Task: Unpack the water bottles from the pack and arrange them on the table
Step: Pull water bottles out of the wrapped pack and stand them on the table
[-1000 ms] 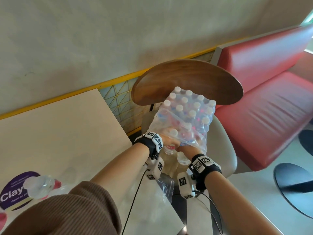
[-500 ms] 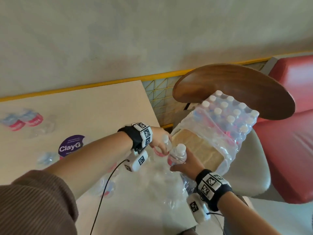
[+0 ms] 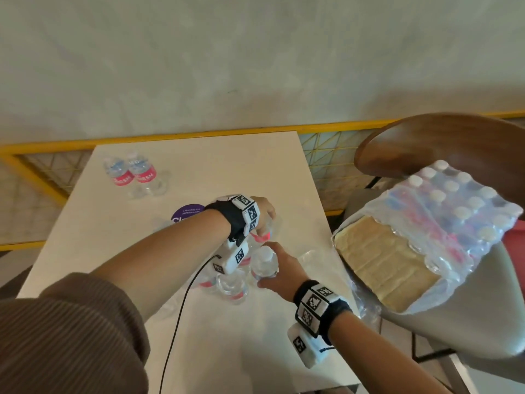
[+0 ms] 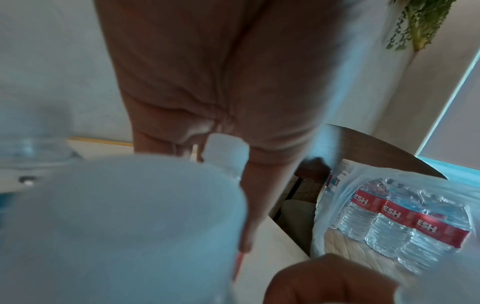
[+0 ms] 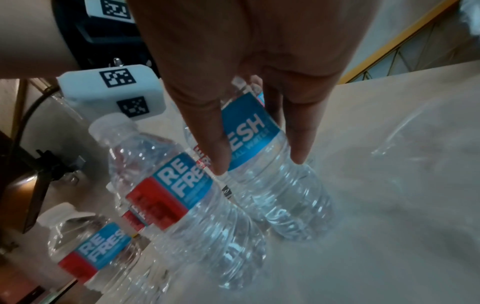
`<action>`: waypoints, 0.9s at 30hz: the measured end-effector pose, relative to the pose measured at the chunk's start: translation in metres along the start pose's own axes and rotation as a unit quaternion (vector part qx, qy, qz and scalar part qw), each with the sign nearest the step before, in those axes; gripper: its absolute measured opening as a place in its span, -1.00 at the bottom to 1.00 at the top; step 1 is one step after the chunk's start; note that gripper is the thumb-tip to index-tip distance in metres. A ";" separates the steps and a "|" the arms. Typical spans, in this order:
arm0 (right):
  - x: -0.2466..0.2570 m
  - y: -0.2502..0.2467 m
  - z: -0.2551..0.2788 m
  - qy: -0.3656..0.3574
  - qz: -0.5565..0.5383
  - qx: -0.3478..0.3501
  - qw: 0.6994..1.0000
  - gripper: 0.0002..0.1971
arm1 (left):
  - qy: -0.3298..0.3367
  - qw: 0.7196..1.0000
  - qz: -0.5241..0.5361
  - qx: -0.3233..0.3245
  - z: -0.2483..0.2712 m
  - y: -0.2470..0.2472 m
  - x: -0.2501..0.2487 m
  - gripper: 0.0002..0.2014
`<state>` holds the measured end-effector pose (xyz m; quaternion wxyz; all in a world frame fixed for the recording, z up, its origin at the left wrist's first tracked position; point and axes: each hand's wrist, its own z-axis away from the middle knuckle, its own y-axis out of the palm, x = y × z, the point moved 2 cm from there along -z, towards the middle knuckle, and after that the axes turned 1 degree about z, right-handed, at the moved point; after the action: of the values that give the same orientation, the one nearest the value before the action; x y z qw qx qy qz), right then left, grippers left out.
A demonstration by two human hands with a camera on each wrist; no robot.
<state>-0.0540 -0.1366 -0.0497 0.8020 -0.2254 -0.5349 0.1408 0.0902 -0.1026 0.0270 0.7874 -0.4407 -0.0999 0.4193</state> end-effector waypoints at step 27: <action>-0.103 -0.198 0.068 0.312 -0.040 -0.239 0.919 -0.51 | 0.238 0.971 0.000 0.015 -0.040 0.051 -0.220 -0.52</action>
<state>-0.1599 -0.3400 -0.0083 0.8555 -0.4215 -0.2834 -0.1008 -0.0561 -0.2788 0.0104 0.7950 -0.5159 0.0969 0.3040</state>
